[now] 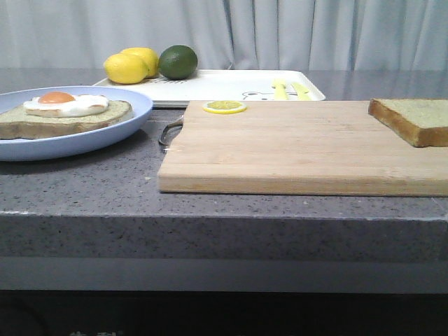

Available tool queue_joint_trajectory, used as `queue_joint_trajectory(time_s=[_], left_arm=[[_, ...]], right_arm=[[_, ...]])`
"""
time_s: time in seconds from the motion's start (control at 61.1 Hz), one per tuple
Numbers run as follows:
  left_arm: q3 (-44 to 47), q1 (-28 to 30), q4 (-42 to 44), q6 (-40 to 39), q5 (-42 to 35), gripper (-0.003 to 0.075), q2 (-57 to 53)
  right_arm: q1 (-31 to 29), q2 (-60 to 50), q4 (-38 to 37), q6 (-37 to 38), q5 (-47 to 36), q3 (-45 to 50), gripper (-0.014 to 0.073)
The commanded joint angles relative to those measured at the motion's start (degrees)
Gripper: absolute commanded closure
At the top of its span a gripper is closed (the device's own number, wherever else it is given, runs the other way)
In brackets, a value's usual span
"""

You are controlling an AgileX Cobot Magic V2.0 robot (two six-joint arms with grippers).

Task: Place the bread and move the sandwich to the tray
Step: 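Grasp the plain bread slice edge with the right gripper and lift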

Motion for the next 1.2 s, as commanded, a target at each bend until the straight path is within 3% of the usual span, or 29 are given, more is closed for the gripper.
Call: queue_joint_trajectory(time_s=[0.0, 0.54, 0.9, 0.982, 1.179], left_arm=[[-1.57, 0.03, -0.08, -0.41, -4.9, 0.0248, 0.55], [-1.57, 0.03, -0.08, -0.41, -5.54, 0.0248, 0.55], [-1.57, 0.03, -0.08, -0.41, -5.54, 0.0248, 0.55], [-1.57, 0.03, -0.08, -0.41, -5.54, 0.0248, 0.55], [-1.57, 0.03, -0.08, -0.41, -5.54, 0.0248, 0.55]], right_arm=[[-2.42, 1.9, 9.73, -5.54, 1.28, -2.06, 0.0003], [-2.43, 17.5, 22.2, -17.49, 12.31, -2.43, 0.0003], [0.13, 18.67, 23.26, -18.91, 15.86, -2.43, 0.0006], [0.13, 18.67, 23.35, -18.91, 16.18, -2.43, 0.0063], [0.13, 18.61, 23.86, -18.85, 16.18, -2.43, 0.0319]])
